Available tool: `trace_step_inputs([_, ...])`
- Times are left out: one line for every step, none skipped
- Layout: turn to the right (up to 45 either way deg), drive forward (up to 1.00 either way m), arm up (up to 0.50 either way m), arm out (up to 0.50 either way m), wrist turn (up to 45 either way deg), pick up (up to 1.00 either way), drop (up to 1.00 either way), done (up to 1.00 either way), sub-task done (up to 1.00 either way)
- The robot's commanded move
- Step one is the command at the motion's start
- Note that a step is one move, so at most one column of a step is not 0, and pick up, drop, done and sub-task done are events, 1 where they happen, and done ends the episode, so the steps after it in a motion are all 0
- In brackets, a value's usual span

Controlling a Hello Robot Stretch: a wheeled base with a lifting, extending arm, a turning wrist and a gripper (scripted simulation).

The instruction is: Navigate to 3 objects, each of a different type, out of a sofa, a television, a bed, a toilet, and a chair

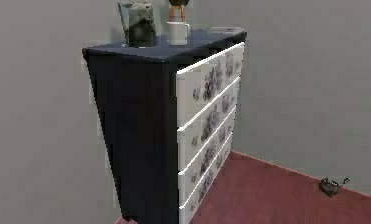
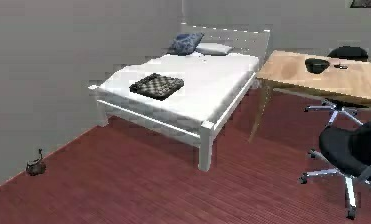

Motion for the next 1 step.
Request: trace_step_inputs([-45.0, 0.0, 0.0, 0.0, 0.0, 0.0, 0.0, 0.0, 0.0])
